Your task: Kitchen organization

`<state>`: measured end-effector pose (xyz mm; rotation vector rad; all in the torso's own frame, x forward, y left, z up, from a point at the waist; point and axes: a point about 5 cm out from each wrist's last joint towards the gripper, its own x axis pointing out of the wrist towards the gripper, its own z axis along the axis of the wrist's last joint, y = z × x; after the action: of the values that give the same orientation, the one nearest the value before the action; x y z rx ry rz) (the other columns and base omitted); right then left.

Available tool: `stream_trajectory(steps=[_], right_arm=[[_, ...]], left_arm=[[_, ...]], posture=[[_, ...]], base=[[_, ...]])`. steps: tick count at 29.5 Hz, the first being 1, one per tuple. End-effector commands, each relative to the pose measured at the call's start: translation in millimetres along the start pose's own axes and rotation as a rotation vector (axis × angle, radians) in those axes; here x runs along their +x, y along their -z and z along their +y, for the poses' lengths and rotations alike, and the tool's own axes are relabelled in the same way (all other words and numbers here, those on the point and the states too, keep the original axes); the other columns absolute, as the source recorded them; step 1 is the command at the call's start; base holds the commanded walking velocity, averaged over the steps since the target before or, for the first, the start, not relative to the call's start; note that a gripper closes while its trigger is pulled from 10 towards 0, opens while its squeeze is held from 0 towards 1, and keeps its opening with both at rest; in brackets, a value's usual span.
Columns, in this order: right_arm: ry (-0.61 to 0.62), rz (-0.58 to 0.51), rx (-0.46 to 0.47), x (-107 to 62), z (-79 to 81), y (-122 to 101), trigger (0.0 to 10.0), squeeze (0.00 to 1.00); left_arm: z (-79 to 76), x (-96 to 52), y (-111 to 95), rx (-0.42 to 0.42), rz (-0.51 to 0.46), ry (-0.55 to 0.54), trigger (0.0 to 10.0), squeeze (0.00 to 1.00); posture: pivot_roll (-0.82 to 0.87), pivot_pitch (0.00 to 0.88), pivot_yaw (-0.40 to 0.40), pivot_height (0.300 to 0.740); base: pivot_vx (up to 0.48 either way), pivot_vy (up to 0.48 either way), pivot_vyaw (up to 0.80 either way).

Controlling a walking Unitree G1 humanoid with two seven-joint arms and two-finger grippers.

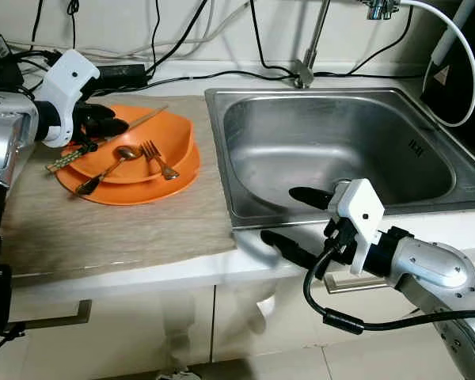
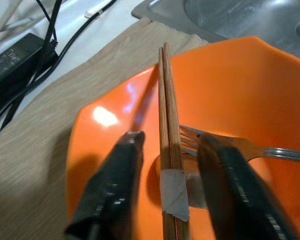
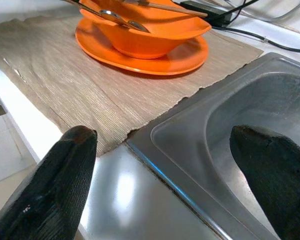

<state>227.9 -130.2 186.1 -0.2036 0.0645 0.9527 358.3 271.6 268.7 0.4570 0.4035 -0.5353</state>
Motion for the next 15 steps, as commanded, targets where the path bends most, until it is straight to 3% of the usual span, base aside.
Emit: stream_trajectory(steps=[1, 3, 4, 5, 6, 7, 15], right_arm=[[0.006, -0.014, -0.007, -0.6, -1.7, -3.2, 10.0, 0.0], [0.008, -0.013, -0.006, -0.9, -1.6, -3.0, 10.0, 0.0], [0.01, -0.013, -0.006, -1.4, -1.4, -2.9, 10.0, 0.0], [0.011, -0.013, -0.005, -1.5, -1.3, -3.0, 10.0, 0.0], [0.012, -0.013, -0.005, -1.6, -1.2, -3.0, 10.0, 0.0], [0.015, -0.013, -0.005, -1.8, -1.2, -3.0, 10.0, 0.0], [0.019, -0.011, -0.006, -2.8, -0.1, -2.9, 10.0, 0.0]], left_arm=[[1.1, 3.3, -0.2, 0.043, 0.034, -0.022, 10.0, 1.0], [2.5, 4.7, 2.9, 0.046, 0.052, -0.039, 10.0, 1.0], [3.0, 6.1, 5.2, 0.04, 0.061, -0.042, 10.0, 0.89], [2.5, 6.9, 6.0, 0.038, 0.064, -0.036, 10.0, 0.58], [2.0, 7.9, 6.4, 0.035, 0.065, -0.029, 10.0, 0.04], [1.6, 9.9, 6.9, 0.035, 0.069, -0.028, 10.0, 0.0], [7.0, 17.3, 7.8, 0.05, 0.091, -0.104, 10.0, 0.0]], posture=[[0.01, 0.023, -0.043, 0.74], [0.01, 0.023, -0.039, 0.74], [0.01, 0.024, -0.036, 0.74], [0.01, 0.024, -0.036, 0.74], [0.01, 0.024, -0.035, 0.74], [0.01, 0.025, -0.034, 0.74], [0.0, 0.027, -0.028, 0.74]], base=[[0.0, 0.0, 0.0], [0.0, 0.0, 0.0], [0.0, 0.0, 0.0], [0.0, 0.0, 0.0], [0.0, 0.0, 0.0], [0.0, 0.0, 0.0], [0.0, 0.0, 0.0]])
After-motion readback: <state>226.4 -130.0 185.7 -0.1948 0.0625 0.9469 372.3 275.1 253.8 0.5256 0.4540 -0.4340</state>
